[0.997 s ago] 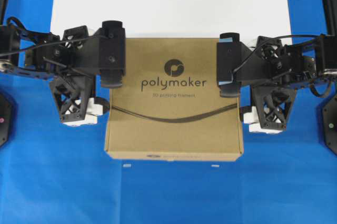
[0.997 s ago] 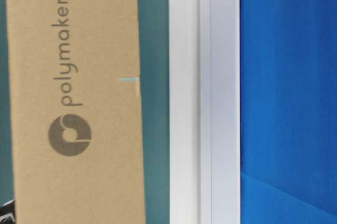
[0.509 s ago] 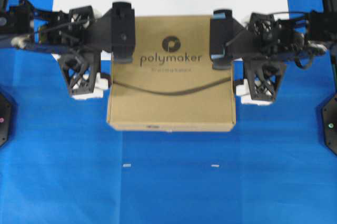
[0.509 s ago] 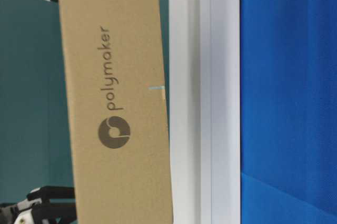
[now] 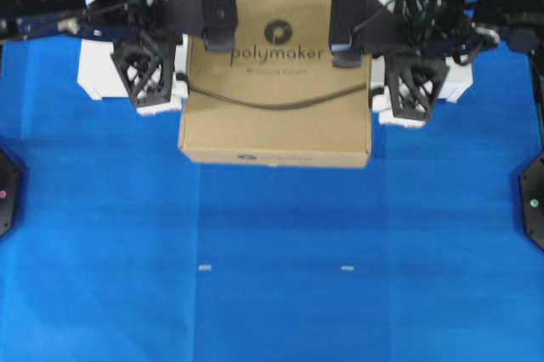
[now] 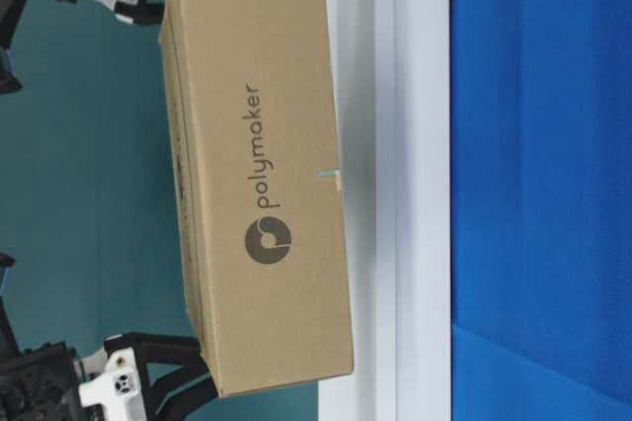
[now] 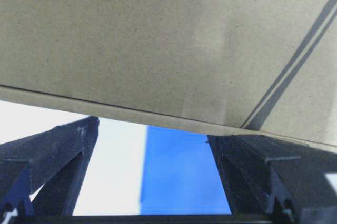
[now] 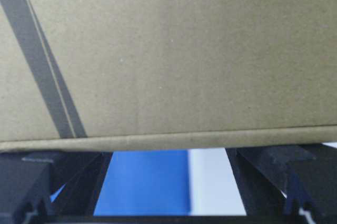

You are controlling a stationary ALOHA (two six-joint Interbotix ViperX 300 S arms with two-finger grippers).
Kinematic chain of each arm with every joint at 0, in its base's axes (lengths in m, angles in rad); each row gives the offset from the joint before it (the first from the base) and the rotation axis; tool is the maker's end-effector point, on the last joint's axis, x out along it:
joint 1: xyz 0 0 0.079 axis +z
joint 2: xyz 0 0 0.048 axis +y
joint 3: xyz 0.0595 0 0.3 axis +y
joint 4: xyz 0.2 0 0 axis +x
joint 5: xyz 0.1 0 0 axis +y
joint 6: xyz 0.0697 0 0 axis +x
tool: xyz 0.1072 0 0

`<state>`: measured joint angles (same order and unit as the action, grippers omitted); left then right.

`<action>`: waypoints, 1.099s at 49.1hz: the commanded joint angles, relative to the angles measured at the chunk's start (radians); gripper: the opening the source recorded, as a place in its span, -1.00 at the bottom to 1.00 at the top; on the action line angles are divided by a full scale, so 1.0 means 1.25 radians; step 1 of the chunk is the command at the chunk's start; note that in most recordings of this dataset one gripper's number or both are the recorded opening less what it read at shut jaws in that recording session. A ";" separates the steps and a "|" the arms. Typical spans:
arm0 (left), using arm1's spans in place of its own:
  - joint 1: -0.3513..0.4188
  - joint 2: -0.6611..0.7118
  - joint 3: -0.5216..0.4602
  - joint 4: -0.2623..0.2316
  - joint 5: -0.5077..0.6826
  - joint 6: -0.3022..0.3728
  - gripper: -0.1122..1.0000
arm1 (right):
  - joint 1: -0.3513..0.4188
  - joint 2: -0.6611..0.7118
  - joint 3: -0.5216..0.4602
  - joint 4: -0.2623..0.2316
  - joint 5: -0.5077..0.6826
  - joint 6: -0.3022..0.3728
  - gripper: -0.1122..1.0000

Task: Place the cardboard box on the stand after clamping it between your arms.
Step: 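Lower the clamped box onto the white stand top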

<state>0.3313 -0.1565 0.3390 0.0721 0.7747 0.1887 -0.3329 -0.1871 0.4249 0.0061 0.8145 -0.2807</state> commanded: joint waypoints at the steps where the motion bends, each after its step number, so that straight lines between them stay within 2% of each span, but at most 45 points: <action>1: -0.017 0.011 -0.124 -0.018 -0.144 -0.029 0.67 | 0.001 0.010 -0.043 0.048 -0.148 0.004 0.97; 8: -0.001 0.028 -0.139 -0.018 -0.168 -0.018 0.67 | -0.036 0.028 -0.049 0.087 -0.168 -0.047 0.97; 16: 0.023 0.048 -0.151 -0.018 -0.172 0.031 0.67 | -0.075 0.054 -0.058 0.128 -0.173 -0.121 0.97; 24: 0.038 0.061 -0.166 -0.018 -0.210 0.054 0.67 | -0.104 0.071 -0.069 0.182 -0.175 -0.194 0.97; 39: 0.069 0.083 -0.169 -0.018 -0.231 0.091 0.67 | -0.153 0.098 -0.088 0.236 -0.179 -0.297 0.97; 54: 0.104 0.120 -0.201 -0.018 -0.233 0.096 0.67 | -0.201 0.150 -0.130 0.290 -0.171 -0.384 0.97</action>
<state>0.5139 -0.0153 0.2163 0.0752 0.6458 0.3267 -0.6412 0.0092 0.4218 0.2684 0.7179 -0.7317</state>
